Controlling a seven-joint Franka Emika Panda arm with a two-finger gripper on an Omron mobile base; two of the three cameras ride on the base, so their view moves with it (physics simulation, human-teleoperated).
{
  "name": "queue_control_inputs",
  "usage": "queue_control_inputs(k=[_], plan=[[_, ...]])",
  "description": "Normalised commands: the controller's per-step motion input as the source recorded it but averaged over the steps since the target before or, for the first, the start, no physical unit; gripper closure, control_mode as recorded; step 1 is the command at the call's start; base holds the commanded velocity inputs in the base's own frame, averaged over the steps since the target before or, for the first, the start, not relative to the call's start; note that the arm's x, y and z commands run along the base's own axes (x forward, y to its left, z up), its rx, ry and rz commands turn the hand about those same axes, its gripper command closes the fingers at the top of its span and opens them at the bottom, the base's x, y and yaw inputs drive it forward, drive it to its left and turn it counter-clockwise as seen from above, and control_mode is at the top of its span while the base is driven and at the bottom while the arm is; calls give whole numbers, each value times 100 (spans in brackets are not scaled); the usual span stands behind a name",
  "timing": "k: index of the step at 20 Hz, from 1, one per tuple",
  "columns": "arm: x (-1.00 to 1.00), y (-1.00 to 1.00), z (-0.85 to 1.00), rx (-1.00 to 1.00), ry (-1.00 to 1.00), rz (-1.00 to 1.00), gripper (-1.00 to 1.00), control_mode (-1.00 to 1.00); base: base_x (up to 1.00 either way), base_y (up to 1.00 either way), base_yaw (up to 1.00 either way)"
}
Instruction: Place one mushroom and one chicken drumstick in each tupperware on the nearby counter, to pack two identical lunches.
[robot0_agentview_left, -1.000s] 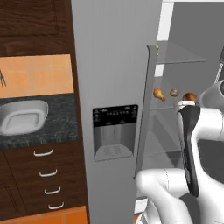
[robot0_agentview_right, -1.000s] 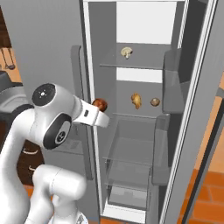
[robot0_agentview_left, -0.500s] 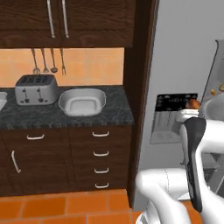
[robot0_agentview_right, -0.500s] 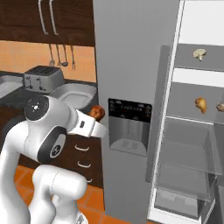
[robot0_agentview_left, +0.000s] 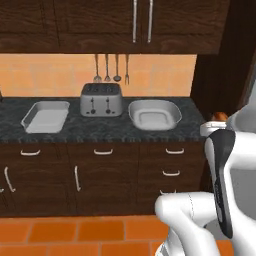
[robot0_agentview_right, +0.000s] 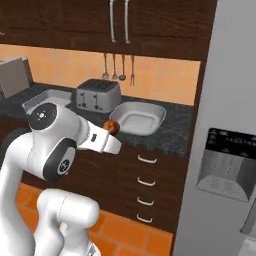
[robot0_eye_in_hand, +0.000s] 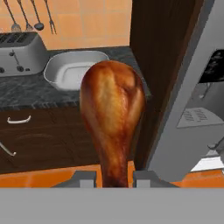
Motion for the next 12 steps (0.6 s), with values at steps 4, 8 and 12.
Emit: queue_control_inputs(k=[4, 8, 12], plan=[[0, 0, 0, 0, 0, 0, 100, 100, 33, 100, 6], [0, 0, 0, 0, 0, 0, 100, 100, 53, 100, -1], [0, 0, 0, 0, 0, 0, 100, 100, 54, 100, -3]])
